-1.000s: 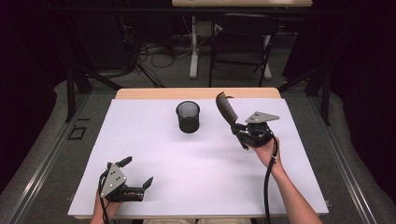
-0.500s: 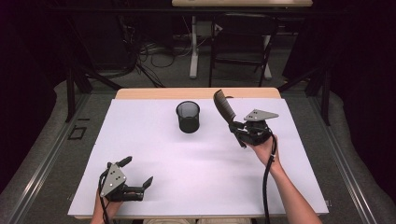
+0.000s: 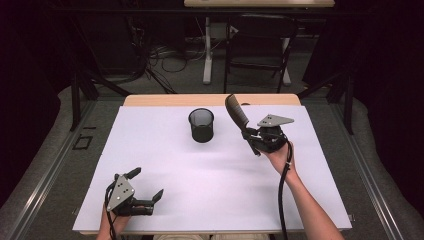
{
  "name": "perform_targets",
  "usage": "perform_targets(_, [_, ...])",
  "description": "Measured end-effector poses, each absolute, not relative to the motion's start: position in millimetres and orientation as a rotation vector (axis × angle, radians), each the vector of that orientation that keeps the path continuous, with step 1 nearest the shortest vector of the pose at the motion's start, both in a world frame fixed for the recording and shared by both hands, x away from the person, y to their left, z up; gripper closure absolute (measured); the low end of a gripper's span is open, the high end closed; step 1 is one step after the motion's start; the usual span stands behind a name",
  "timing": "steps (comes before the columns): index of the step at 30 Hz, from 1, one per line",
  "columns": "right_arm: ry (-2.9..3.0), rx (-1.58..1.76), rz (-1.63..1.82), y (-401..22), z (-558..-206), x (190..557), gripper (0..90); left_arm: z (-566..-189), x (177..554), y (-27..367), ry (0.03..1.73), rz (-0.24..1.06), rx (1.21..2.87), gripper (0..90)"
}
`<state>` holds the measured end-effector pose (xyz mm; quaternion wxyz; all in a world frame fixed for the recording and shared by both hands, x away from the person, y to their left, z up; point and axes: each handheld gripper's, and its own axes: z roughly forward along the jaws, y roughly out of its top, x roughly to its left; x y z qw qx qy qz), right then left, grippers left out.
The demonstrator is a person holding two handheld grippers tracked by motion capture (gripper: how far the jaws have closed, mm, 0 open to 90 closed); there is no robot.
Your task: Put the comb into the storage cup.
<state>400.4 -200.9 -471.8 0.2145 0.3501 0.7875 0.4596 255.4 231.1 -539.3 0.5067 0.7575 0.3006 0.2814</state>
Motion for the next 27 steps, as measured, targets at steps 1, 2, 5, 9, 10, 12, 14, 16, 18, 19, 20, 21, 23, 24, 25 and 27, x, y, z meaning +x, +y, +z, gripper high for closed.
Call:
perform_targets(1, [2.183,0.973,1.282,-200.4,-471.3,401.2,72.6,-539.3,255.5,231.0,0.723,0.678,1.828,0.3])
perform_targets(2, [2.184,0.972,1.285,-199.8,-471.0,402.3,72.6,-539.3,255.5,230.9,0.722,0.678,1.829,0.3])
perform_targets(5, [2.185,0.977,1.284,-197.9,-470.1,404.7,72.6,-539.2,255.3,231.0,0.72,0.678,1.829,0.3])
perform_targets(9, [2.186,0.976,1.294,-195.0,-468.6,406.9,72.6,-539.2,254.9,231.3,0.722,0.677,1.826,0.3])
perform_targets(10, [2.185,0.974,1.293,-194.1,-468.3,407.3,72.6,-539.2,254.9,231.2,0.722,0.677,1.826,0.3])
perform_targets(12, [2.189,0.971,1.296,-192.1,-467.4,408.2,72.6,-539.3,255.1,231.1,0.72,0.677,1.828,0.3])
perform_targets(14, [2.189,0.971,1.3,-190.5,-466.5,409.5,72.6,-539.4,255.7,230.8,0.719,0.678,1.832,0.3])
perform_targets(16, [2.186,0.971,1.311,-188.9,-465.6,410.8,72.6,-539.4,255.3,230.4,0.718,0.676,1.831,0.3])
perform_targets(18, [2.184,0.968,1.321,-186.9,-464.6,411.5,72.6,-539.5,255.0,230.1,0.718,0.675,1.831,0.3])
perform_targets(19, [2.186,0.967,1.323,-185.8,-464.3,411.8,72.6,-539.5,255.2,230.3,0.717,0.675,1.833,0.3])
perform_targets(20, [2.188,0.966,1.322,-184.6,-464.2,412.4,72.6,-539.5,255.4,230.5,0.718,0.676,1.832,0.3])
perform_targets(21, [2.188,0.964,1.319,-183.4,-464.0,413.1,72.6,-539.5,255.5,230.8,0.719,0.677,1.832,0.3])
perform_targets(23, [2.185,0.964,1.327,-181.4,-463.4,414.4,72.6,-539.5,255.5,230.9,0.721,0.676,1.828,0.3])
perform_targets(24, [2.183,0.963,1.328,-180.5,-462.9,414.9,72.6,-539.5,255.5,230.9,0.719,0.677,1.83,0.3])
perform_targets(25, [2.178,0.963,1.331,-179.5,-462.3,415.4,72.6,-539.4,255.4,230.8,0.717,0.677,1.832,0.3])
perform_targets(27, [2.162,0.963,1.343,-178.0,-460.7,416.1,72.7,-539.5,255.4,230.4,0.717,0.674,1.832,0.3])
